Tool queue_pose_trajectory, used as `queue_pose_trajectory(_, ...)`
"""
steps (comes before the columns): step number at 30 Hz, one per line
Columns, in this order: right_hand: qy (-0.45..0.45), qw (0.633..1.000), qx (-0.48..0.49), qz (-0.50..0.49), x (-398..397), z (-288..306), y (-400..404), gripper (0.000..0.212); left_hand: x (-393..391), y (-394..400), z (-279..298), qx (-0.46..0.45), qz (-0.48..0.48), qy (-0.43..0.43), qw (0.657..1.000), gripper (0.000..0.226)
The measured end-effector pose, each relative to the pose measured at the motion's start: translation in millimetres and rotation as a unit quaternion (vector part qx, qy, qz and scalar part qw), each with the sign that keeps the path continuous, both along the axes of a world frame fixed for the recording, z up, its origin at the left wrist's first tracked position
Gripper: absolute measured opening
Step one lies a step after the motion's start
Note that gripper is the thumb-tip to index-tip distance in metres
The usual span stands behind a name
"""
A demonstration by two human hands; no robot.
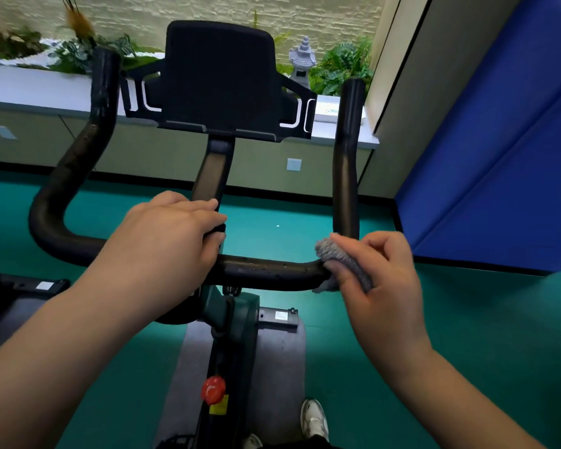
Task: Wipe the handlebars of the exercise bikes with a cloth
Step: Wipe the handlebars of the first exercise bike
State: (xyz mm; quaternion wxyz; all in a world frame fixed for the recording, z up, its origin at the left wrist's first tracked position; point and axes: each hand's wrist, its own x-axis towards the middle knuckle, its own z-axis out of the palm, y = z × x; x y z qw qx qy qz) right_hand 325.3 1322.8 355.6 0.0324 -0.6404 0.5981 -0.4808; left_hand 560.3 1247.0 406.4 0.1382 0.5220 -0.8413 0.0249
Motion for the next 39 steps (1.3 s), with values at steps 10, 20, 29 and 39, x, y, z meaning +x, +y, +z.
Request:
queue_pose_trajectory(10,0.036,0.999,-0.020,-0.015,5.9,0.7,1.8,0.025,3.6,1.9,-4.5,-0.007,-0.005,0.005,1.000,0.037)
queue_pose_trajectory(20,0.105,0.994,0.003,0.033,38.2,-2.6,17.0,0.025,7.7,5.0,-8.1,-0.015,-0.006,0.027,1.000,0.041)
queue_pose_trajectory(29,0.168,0.985,-0.008,0.030,54.6,7.0,11.2,0.021,14.2,8.3,-11.7,-0.012,-0.006,0.057,0.998,0.037)
queue_pose_trajectory(39,0.181,0.982,0.004,0.048,45.5,17.9,3.2,0.018,29.6,13.9,-13.8,-0.005,-0.010,0.100,0.995,0.042)
